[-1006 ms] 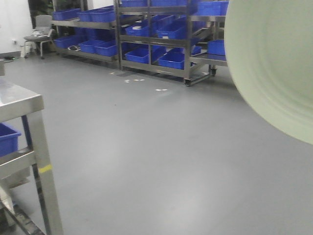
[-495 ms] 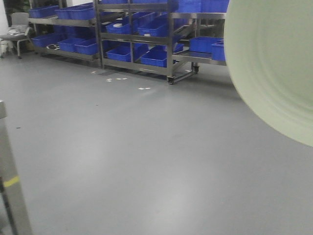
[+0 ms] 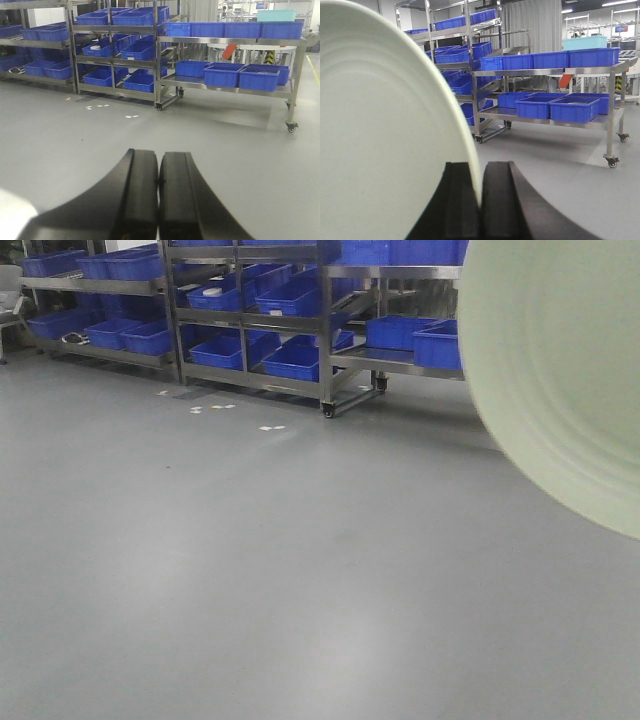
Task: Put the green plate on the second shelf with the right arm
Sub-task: 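Drive the base away from the table while holding the plate, then drive the base toward the shelving rack of blue bins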
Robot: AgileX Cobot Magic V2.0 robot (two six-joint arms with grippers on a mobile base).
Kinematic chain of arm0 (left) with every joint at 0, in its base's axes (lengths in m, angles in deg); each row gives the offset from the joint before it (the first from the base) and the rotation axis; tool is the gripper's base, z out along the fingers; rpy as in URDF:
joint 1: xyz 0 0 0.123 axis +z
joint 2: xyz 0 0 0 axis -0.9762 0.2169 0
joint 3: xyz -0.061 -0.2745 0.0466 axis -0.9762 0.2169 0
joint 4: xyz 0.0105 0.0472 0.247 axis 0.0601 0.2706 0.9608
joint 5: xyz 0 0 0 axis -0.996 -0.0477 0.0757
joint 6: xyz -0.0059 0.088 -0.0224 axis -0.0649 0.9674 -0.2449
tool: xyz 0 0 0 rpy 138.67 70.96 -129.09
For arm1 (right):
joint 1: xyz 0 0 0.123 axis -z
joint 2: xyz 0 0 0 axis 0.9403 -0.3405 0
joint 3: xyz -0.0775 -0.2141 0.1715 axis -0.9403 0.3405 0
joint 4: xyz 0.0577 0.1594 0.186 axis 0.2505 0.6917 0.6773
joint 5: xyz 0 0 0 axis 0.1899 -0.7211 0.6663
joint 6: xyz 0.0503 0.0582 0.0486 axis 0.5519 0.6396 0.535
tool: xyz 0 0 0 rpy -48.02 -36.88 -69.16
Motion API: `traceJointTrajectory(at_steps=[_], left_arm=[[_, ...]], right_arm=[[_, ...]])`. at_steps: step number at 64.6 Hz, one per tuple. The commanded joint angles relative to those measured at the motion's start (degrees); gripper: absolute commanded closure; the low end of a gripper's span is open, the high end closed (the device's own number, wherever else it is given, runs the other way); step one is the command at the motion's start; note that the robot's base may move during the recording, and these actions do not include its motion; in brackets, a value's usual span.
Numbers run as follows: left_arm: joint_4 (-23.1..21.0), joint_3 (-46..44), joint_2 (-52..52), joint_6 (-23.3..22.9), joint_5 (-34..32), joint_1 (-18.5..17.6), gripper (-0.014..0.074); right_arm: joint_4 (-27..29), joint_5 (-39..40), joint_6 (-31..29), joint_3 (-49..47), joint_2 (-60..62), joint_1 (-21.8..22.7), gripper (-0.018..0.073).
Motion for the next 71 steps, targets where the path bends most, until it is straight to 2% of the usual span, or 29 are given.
traceJointTrajectory(at_steps=[1, 71], left_arm=[[-0.2, 2.3, -1.0, -0.1, -5.0, -0.2, 0.0466], [-0.2, 2.3, -1.0, -0.1, -5.0, -0.2, 0.0466]], right_arm=[[-0.1, 6.6, 0.4, -2.0, 1.1, 0.4, 0.0503], [-0.1, 6.6, 0.4, -2.0, 1.1, 0.4, 0.0503]])
